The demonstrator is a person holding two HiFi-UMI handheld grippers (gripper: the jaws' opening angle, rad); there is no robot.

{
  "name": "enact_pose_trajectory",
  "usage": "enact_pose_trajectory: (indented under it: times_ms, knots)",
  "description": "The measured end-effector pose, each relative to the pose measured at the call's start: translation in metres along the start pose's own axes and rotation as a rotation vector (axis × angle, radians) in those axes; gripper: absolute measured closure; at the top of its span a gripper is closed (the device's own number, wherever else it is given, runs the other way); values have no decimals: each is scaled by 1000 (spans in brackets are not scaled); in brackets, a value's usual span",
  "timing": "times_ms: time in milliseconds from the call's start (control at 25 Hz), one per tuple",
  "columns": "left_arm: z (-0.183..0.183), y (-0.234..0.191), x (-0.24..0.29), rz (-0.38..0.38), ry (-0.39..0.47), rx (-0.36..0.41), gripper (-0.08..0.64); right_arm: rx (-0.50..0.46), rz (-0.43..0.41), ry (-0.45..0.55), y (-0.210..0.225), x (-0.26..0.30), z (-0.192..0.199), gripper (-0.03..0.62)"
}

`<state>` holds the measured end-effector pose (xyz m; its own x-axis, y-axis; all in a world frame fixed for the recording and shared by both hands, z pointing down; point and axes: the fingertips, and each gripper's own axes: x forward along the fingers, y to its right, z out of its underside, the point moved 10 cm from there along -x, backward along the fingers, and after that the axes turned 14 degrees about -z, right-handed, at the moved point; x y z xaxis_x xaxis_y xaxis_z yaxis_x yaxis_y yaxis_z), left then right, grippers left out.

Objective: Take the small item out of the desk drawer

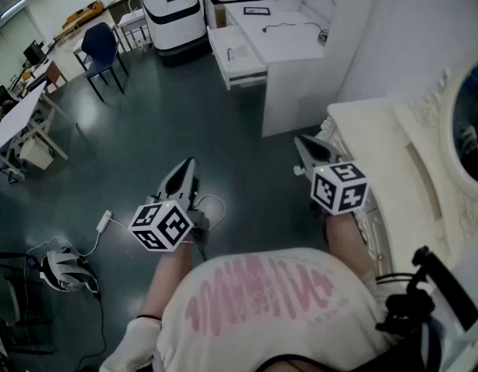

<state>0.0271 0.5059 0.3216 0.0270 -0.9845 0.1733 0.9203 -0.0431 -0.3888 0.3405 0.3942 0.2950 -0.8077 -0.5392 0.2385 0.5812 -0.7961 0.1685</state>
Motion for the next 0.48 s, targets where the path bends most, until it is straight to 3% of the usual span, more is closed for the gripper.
enact_pose_trajectory:
  times_ms: [480]
  knots:
    - [-7, -22, 7, 29, -14, -21, 531, 26, -7, 9, -10, 17, -1, 577]
